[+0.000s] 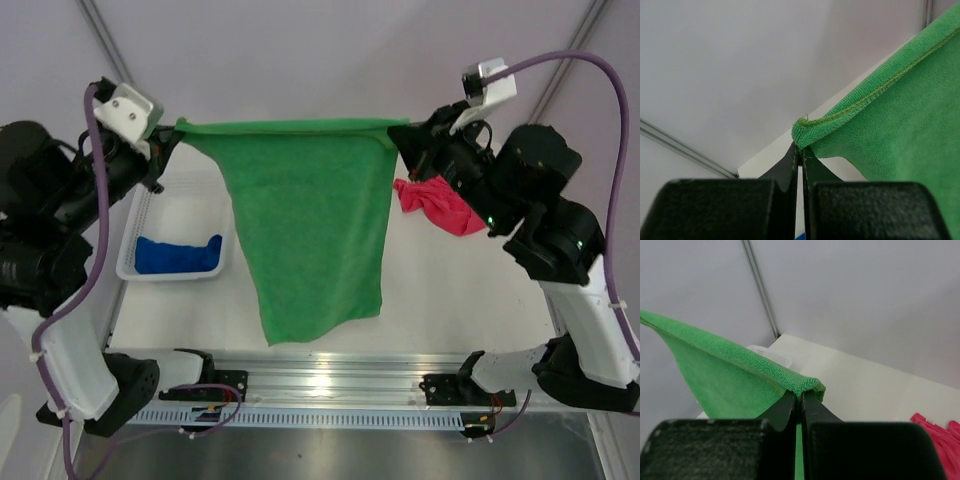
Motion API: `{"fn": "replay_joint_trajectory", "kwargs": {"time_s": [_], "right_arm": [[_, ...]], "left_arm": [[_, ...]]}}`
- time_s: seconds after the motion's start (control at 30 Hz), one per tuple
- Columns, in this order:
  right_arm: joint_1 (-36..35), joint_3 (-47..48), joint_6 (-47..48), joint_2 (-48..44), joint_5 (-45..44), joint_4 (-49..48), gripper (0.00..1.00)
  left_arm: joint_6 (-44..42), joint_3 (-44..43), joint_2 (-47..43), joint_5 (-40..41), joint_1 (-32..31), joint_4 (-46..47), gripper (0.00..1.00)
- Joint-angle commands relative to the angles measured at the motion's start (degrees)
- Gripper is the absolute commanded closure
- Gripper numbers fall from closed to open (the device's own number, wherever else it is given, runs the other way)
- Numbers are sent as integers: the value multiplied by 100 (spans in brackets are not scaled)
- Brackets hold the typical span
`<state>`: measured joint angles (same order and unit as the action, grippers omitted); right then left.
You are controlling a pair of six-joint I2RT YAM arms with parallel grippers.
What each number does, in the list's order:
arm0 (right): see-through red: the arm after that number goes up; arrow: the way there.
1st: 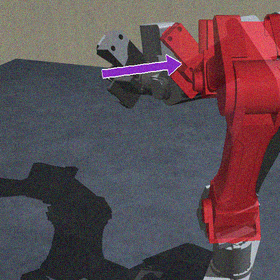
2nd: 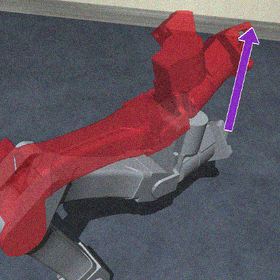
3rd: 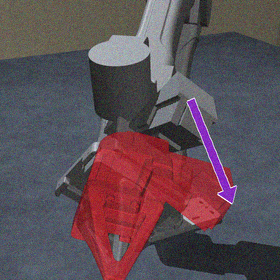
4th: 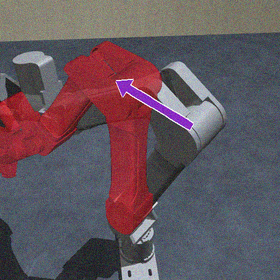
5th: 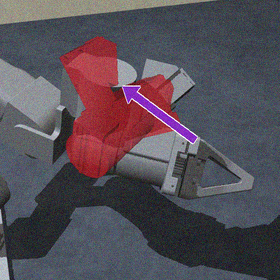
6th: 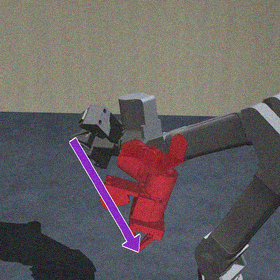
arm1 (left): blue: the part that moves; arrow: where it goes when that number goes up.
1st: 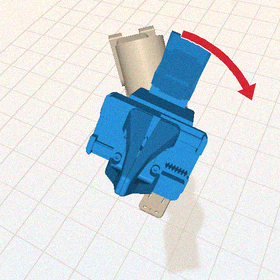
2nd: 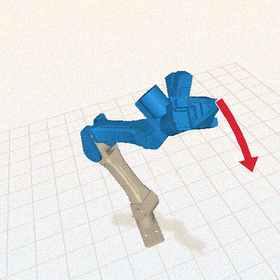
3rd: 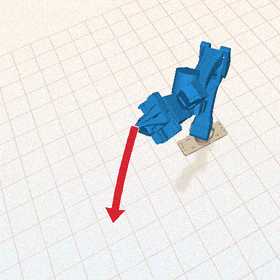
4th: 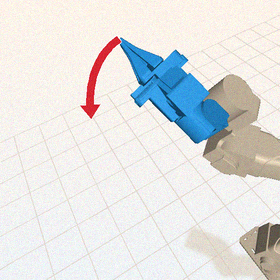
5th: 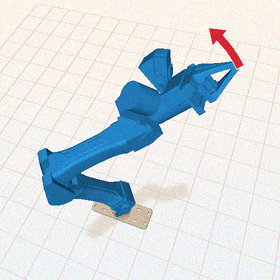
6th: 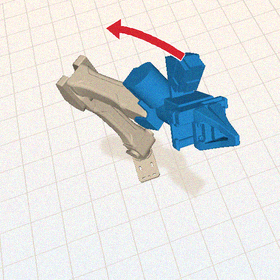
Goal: Roll the towels
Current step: Fold the towel
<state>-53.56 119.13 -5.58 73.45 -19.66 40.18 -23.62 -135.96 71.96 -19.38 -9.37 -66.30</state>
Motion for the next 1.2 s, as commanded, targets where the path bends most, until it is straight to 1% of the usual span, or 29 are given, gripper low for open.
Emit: {"fn": "replay_joint_trajectory", "kwargs": {"time_s": [0.0, 0.03, 0.07, 0.1, 0.13, 0.17, 0.2, 0.27, 0.3, 0.33, 0.37, 0.4, 0.43, 0.47, 0.5, 0.53, 0.63, 0.7, 0.73, 0.83, 0.9, 0.93, 0.97, 1.0, 1.03, 1.07, 1.1, 1.13, 1.17], "right_arm": [[1625, 294, 25, 212, 396, -222, 100], [2047, 356, -230, 405, 932, -178, 100], [2669, 487, -633, 825, 1390, -195, 100], [2858, 584, -759, 1055, 2004, -221, 100], [2990, 698, -838, 1301, 2236, -300, 100], [3192, 847, -935, 1799, 2378, -344, 100], [3290, 1223, -997, 2048, 2658, -388, 100], [3474, 1681, -1155, 2549, 2949, -537, 100], [3667, 2136, -1390, 3013, 3072, -642, 100], [3756, 2349, -1515, 3226, 3221, -896, 100], [3843, 2560, -1638, 3428, 3284, -1064, 100], [4027, 2763, -1926, 3787, 3319, -1265, 100], [4116, 3165, -2112, 3956, 3346, -1607, 100], [4204, 3325, -2279, 4106, 3337, -1810, 100], [4353, 3449, -2550, 4325, 3285, -2047, 100], [4406, 3546, -2675, 4396, 3136, -2502, 100], [4599, 3678, -3035, 4643, 3013, -3138, 100], [4653, 3688, -3045, 4748, 2977, -3367, 100], [4670, 3644, -2984, 4853, 2994, -3411, 100], [4662, 3565, -2608, 4994, 3284, -3307, 100], [4670, 3136, -2387, 4916, 3442, -3228, 100], [4670, 2908, -2273, 4733, 3477, -3236, 100], [4670, 2427, -2002, 4618, 3521, -3236, 100], [4679, 2161, -1895, 4486, 3513, -3114, 100], [4679, 1854, -1807, 4328, 3504, -3052, 100], [4671, 1485, -1701, 3918, 3530, -3043, 100], [4670, 594, -1674, 3670, 3687, -3121, 100], [4653, 72, -1630, 3398, 3758, -3218, 100], [4514, -447, -1439, 2821, 3733, -3271, 100]], "left_arm": [[41, 341, 230, 1401, 146, 837, 99], [67, 481, 335, 1419, 146, 951, 99], [102, 561, 397, 1445, 146, 1187, 99], [120, 666, 467, 1454, 146, 1303, 99], [138, 746, 529, 1541, 146, 1435, 99], [164, 781, 703, 1603, 146, 1549, 99], [190, 799, 801, 1665, 146, 1776, 99], [295, 791, 1133, 1805, 146, 2015, 99], [340, 738, 1257, 1867, 146, 2277, 99], [366, 598, 1407, 1911, 146, 2393, 99], [427, 484, 1565, 2033, 146, 2472, 99], [445, 152, 1932, 2147, 146, 2534, 99], [463, -25, 2127, 2218, 146, 2630, 99], [455, -436, 2285, 2323, 154, 2718, 99], [402, -501, 2513, 2368, 146, 2884, 99], [358, -536, 2594, 2429, 146, 3313, 99], [34, -782, 2928, 2693, 146, 3947, 99], [-125, -932, 3095, 2763, 154, 4203, 99], [-221, -889, 3122, 2772, 154, 4457, 99], [-380, -827, 3306, 2677, 163, 4635, 99], [-407, -652, 3368, 2308, 154, 4662, 99], [-398, -547, 3351, 2176, 154, 4670, 99], [-363, -450, 3333, 2062, 154, 4662, 99], [-328, -118, 3298, 1791, 154, 4618, 99], [-223, 33, 3176, 1719, 154, 4583, 99], [-144, 182, 3088, 1674, 154, 4461, 99], [-30, 723, 2974, 1552, 154, 4372, 99], [15, 972, 2816, 1481, 163, 4302, 99], [41, 1567, 2397, 1411, 163, 4258, 99]]}}
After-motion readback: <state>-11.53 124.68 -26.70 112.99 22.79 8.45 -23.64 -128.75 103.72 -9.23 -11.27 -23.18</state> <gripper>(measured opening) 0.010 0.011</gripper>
